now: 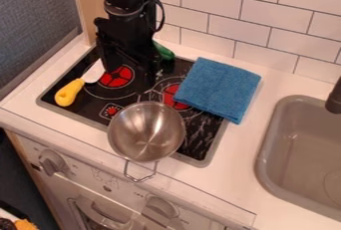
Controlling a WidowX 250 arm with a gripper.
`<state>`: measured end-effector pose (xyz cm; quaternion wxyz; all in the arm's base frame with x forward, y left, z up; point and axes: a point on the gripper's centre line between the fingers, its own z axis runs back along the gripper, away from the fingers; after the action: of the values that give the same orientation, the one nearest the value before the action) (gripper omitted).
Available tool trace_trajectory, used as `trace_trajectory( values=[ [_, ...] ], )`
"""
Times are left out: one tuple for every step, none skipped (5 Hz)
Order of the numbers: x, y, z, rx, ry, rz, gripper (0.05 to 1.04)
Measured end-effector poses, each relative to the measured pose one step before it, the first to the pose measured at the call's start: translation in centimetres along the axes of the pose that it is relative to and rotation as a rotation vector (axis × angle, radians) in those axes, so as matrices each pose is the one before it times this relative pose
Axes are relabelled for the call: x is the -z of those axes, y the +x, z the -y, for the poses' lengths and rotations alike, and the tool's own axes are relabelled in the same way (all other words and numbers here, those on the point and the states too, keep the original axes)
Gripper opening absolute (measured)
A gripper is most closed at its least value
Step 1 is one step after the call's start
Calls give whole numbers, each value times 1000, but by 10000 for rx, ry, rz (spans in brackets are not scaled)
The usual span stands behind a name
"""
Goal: Hold the green object at the top of the silver pan
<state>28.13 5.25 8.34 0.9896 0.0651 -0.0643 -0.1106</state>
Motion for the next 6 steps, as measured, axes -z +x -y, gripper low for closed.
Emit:
trace_trajectory(
  values=[
    [803,-197,175,49,-119,-283,1000],
    [548,1771,-2526,-411,-55,33,1000],
    [-181,3321,-2671,-245,-262,456,1000],
    [1108,3427,-1300,295,-564,307,1000],
    [2150,2587,150,1080,-699,-136,1000],
    [1214,1253,1007,926,-323,-183,1000]
  ],
)
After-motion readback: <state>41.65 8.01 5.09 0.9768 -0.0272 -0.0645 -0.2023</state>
